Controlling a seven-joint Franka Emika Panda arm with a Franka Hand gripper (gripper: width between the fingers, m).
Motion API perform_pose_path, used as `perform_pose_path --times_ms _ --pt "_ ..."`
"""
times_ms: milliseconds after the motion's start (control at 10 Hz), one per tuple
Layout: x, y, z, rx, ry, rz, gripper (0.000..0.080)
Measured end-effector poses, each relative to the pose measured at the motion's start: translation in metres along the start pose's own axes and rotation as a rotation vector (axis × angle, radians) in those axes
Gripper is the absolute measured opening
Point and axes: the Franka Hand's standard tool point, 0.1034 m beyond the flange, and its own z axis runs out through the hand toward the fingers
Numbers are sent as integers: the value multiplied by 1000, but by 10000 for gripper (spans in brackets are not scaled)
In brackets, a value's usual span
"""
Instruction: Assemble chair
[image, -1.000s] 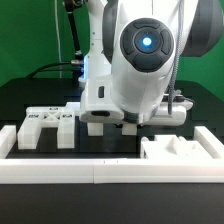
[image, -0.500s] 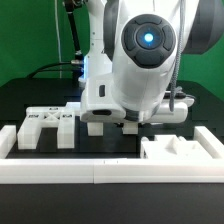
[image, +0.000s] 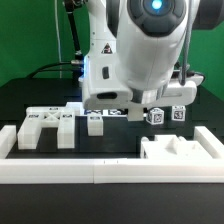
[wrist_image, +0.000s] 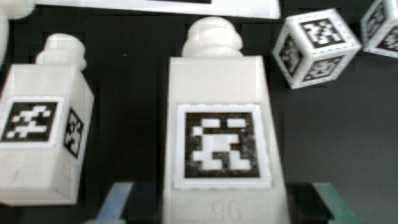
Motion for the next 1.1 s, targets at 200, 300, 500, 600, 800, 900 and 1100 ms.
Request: perform_pose_path --times_ms 200,300,500,600,800,900,1100 --pt "3 1 1 -1 14 1 291" --pt "4 1 0 -1 19 1 291" --pt "14 0 -8 -11 177 5 291" --pt "14 -7 -13 -18 250 2 291" --pt "4 -14 -34 -22 351 -10 291" --pt "0 -16 -46 -22 377 -13 291" --pt "-1 -20 -72 -28 492 -19 291"
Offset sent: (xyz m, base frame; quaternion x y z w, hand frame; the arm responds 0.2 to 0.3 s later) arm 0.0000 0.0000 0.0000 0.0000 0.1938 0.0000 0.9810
